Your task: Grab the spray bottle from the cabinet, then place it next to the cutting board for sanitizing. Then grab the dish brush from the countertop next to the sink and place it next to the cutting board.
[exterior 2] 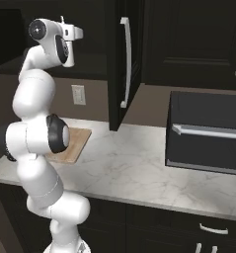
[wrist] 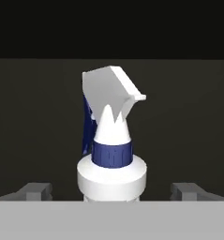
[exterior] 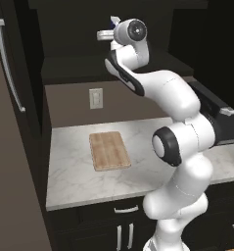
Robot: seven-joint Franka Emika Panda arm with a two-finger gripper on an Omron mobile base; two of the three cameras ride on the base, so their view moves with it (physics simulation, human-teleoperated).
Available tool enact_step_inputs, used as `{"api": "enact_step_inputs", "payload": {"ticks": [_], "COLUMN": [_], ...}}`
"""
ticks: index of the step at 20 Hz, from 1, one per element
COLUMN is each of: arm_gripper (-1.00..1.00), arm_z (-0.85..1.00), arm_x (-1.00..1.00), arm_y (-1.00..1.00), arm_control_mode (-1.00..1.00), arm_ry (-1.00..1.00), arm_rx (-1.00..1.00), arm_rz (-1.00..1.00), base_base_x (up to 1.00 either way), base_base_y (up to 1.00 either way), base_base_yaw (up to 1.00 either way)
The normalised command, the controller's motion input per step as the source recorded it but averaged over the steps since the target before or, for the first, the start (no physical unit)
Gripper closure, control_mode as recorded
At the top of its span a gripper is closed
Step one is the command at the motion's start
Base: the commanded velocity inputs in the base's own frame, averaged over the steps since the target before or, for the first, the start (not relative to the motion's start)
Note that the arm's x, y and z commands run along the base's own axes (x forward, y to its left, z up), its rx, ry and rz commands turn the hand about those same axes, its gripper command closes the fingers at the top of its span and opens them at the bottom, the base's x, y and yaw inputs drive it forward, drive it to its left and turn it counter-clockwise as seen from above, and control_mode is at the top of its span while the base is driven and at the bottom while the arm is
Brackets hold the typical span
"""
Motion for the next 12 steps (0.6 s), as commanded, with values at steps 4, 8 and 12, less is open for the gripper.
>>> {"api": "enact_step_inputs", "payload": {"ticks": [4, 8, 12], "arm_gripper": [1.0, 1.0, 1.0], "arm_z": [-0.02, -0.01, -0.05], "arm_x": [0.11, 0.0, -0.01], "arm_y": [0.0, 0.0, 0.0], "arm_control_mode": [-1.0, -1.0, -1.0], "arm_ry": [0.0, 0.01, 0.01], "arm_rx": [0.0, 0.0, 0.02], "arm_rz": [0.0, 0.0, 0.0], "base_base_x": [0.0, 0.0, 0.0], "base_base_y": [0.0, 0.0, 0.0], "base_base_yaw": [0.0, 0.0, 0.0]}}
